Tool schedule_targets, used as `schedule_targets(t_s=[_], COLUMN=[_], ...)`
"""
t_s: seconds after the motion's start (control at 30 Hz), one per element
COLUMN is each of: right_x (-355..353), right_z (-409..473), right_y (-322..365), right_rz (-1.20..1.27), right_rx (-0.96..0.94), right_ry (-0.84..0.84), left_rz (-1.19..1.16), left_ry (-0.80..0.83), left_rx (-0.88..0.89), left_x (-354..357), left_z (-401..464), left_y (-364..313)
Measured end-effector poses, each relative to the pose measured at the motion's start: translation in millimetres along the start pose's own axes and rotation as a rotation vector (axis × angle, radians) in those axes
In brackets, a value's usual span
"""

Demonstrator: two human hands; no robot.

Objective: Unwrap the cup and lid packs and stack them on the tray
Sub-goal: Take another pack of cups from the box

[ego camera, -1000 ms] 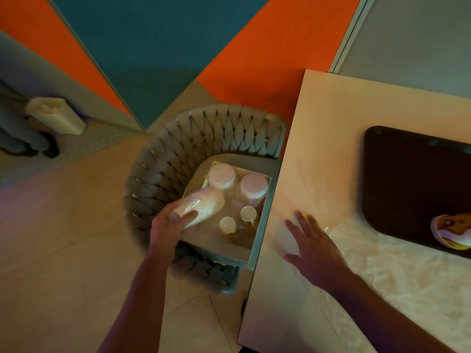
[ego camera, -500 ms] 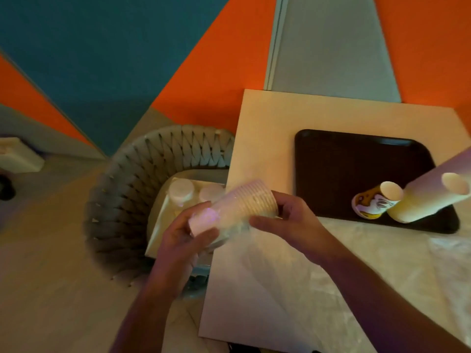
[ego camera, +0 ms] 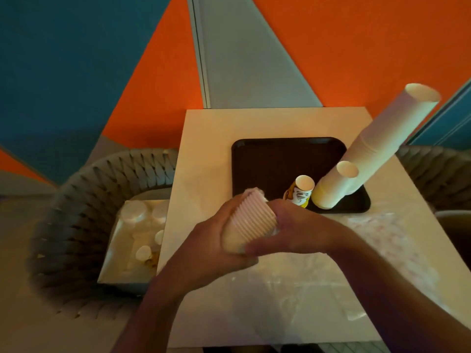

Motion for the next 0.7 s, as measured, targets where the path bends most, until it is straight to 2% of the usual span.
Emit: schedule_targets(t_s=[0.17,0.33,0.47,0.6,0.7], right_x=[-27,-54,-69,-82,-87], right_z=[-22,-43,-55,-70,-76], right_y=[-13,-43,-70,-82,-79], right_rz=[0.077,0.362,0.676,0.935,0.951], right_rx=[0.066,0.198,0.255,0.185,0.121], right_ry=[-0.022,-0.025,-0.035,-0.025,0.020], left_rz=[0.198,0.438,0.510,0.524,0.535], left_ry=[-0.133,-0.148,-0.160,-0.200,-0.227], left_rx=[0.125,0.225,0.237,0.217,0.195], left_x=[27,57,76,82,84], left_z=[16,29,38,44,48], left_y=[-35,-58,-62,-60,-58])
Point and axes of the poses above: each hand's wrist, its own z-axis towards the middle knuckle, its own x-axis out of the palm, y = z × x, the point moved 9 cm from there along z, towards the middle knuckle, and after that the axes turned 3 degrees about x, right-handed, at the moved point
